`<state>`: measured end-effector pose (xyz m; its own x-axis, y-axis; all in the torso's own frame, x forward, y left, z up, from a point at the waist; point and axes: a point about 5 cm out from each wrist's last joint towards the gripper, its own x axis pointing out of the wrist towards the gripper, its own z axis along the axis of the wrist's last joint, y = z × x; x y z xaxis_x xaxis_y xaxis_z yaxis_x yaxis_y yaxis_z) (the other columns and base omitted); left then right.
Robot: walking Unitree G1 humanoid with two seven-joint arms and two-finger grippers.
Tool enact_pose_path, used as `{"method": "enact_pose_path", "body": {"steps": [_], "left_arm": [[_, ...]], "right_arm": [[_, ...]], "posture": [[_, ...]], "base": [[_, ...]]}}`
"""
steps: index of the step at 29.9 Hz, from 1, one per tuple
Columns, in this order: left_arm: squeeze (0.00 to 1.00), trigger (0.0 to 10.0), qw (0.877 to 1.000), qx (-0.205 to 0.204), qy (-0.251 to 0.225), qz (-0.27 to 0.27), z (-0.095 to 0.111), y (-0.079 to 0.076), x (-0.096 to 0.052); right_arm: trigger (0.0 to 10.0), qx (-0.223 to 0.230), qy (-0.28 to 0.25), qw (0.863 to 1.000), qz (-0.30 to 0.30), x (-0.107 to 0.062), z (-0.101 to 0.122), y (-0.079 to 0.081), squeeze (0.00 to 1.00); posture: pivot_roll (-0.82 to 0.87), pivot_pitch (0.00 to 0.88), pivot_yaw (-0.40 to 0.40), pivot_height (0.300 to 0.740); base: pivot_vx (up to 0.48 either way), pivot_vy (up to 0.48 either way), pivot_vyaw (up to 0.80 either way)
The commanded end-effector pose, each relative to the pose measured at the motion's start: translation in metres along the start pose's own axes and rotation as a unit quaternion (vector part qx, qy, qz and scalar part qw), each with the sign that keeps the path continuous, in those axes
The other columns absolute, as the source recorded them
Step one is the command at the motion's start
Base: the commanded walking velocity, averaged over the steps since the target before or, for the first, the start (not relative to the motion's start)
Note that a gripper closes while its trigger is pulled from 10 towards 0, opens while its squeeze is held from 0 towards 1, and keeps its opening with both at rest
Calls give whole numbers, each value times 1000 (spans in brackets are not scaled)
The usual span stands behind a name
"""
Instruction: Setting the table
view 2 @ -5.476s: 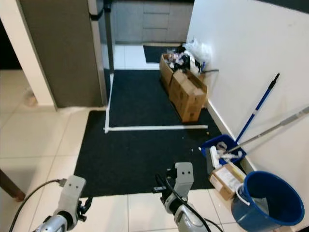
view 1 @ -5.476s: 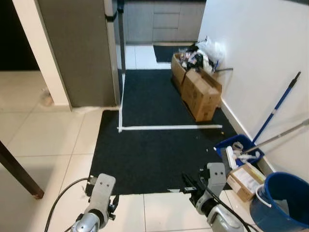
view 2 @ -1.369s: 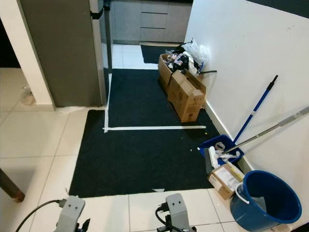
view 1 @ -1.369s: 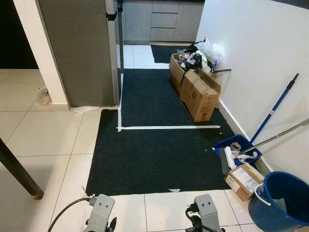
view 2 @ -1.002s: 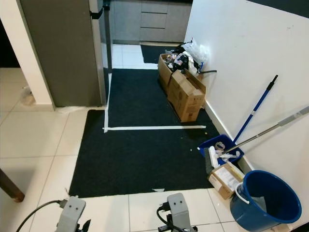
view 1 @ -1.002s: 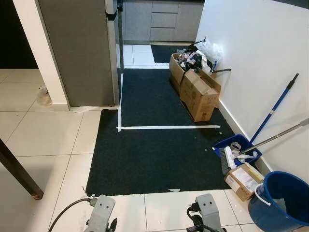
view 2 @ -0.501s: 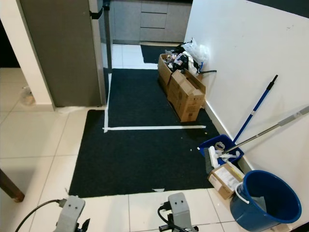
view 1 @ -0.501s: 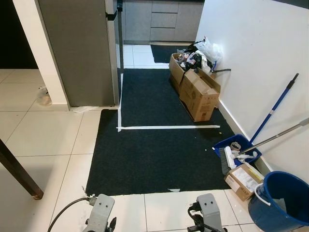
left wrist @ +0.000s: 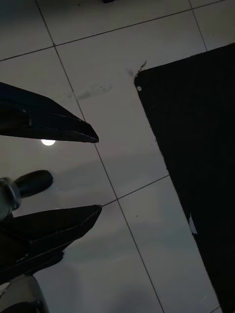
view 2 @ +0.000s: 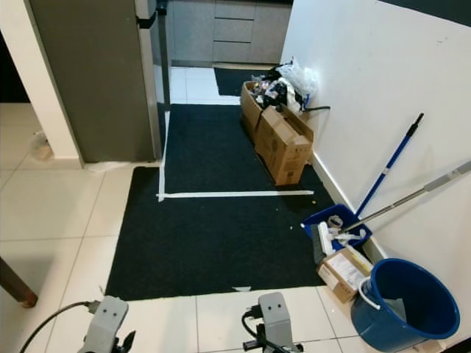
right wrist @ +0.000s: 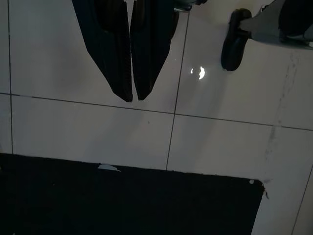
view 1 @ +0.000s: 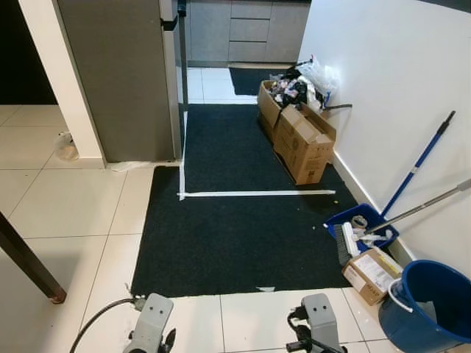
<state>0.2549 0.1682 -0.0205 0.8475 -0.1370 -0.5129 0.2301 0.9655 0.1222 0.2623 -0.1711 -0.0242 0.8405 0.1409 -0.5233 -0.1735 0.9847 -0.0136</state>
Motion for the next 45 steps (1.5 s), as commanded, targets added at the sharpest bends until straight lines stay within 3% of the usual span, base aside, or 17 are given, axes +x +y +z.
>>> {"method": "enact_pose_path", "body": {"steps": [1,45], "left_arm": [[0,10000,1000,-1,14,-7,-7,-2,-2],[0,10000,1000,-8,18,-12,-8,-6,-2]], "right_arm": [[10000,8,4,1000,-4,-1,-4,-1,0],[10000,8,5,1000,-6,-2,-4,-3,0]], "posture": [[13,86,51,740],[7,84,43,740]], "base": [[0,0,0],[0,0,0]]}}
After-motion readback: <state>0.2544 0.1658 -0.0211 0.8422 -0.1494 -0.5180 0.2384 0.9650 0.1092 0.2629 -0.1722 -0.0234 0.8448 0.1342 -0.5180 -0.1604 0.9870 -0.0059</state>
